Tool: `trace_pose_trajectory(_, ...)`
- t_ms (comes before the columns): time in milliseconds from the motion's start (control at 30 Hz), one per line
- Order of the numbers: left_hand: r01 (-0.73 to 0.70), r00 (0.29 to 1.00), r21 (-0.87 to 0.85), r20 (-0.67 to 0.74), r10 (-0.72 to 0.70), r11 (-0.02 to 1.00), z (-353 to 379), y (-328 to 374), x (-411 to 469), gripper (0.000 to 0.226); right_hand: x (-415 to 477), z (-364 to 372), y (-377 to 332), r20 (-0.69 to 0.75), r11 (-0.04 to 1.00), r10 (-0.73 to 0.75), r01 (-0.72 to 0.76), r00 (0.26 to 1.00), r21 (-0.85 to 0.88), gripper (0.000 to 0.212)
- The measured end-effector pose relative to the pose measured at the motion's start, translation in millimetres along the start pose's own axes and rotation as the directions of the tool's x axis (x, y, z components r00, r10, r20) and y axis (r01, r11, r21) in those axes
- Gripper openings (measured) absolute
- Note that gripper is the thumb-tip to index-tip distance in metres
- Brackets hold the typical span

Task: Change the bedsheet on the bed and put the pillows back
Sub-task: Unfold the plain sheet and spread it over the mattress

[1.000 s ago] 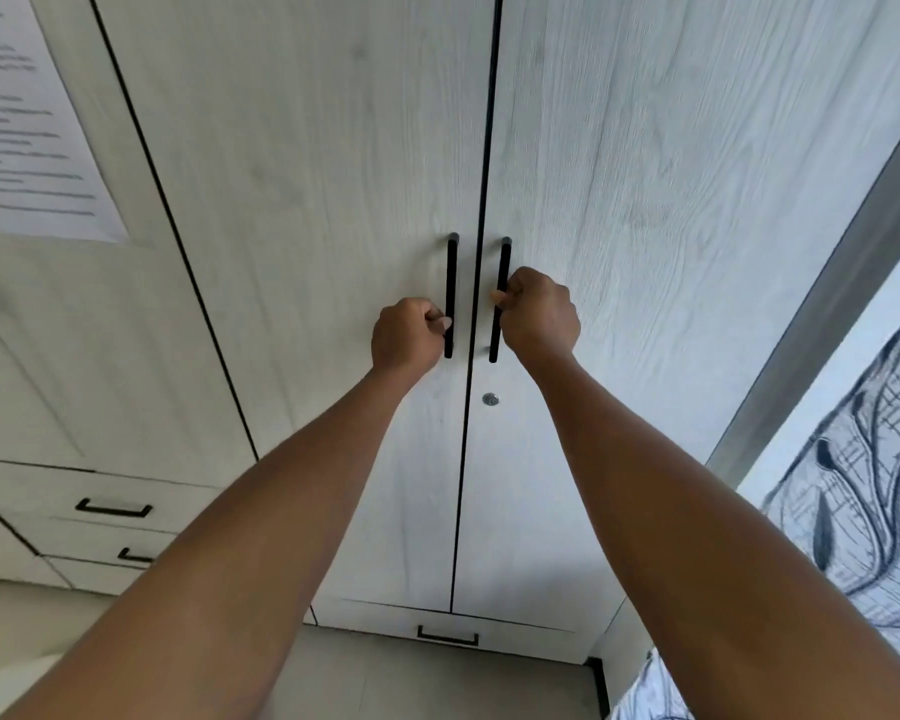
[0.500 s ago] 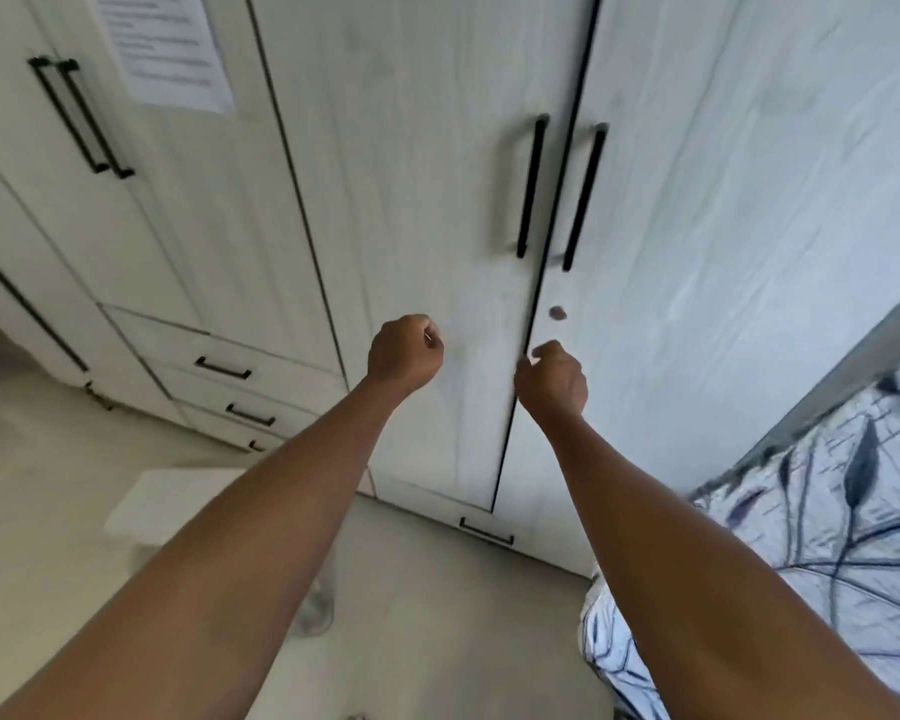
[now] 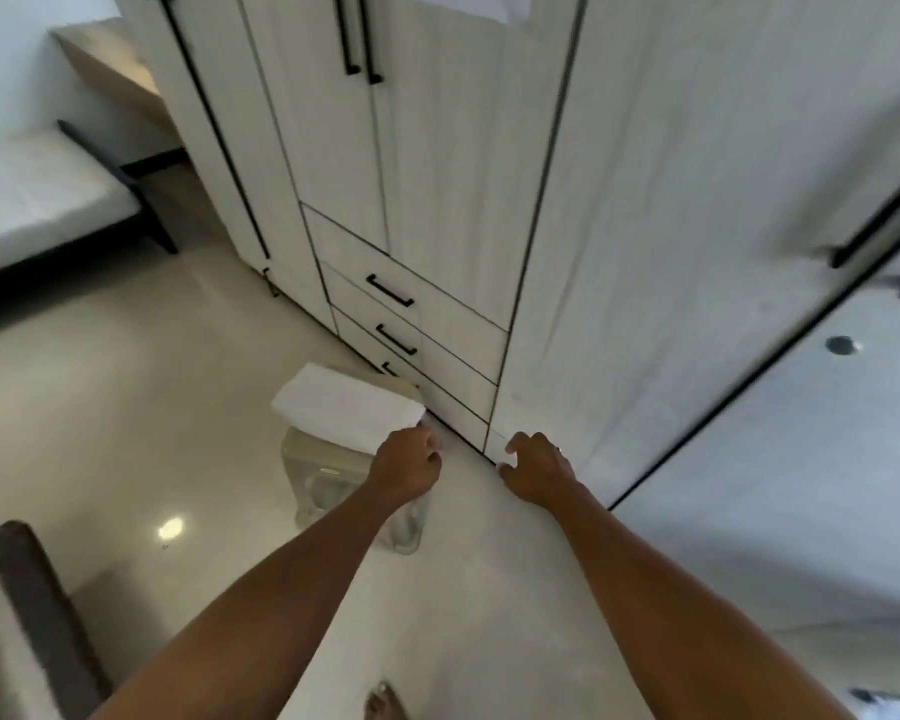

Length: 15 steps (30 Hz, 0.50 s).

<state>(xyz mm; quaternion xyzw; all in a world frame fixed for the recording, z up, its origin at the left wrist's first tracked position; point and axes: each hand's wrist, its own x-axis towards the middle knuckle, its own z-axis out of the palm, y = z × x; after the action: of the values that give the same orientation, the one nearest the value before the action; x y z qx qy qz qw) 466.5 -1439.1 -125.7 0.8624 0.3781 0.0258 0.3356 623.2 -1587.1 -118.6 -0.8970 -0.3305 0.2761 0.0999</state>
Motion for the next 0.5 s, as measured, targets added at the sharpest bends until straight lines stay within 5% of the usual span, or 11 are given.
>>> trace_pose_trajectory(133, 0.082, 0.996, -0.001, -0.024, -0.082, 0.997, -22, -67, 6, 0.002, 34, 28, -52, 0.096, 0.982, -0.089, 0.104, 0.991, -0.160, 0.040)
trace_pose_trajectory(500, 0.263, 0.951, -0.099, -0.140, -0.275, 0.960, -86, -187, 66, 0.016, 146, 97, -179, 0.264, 0.927, -0.267, 0.321, 0.927, -0.193, 0.037)
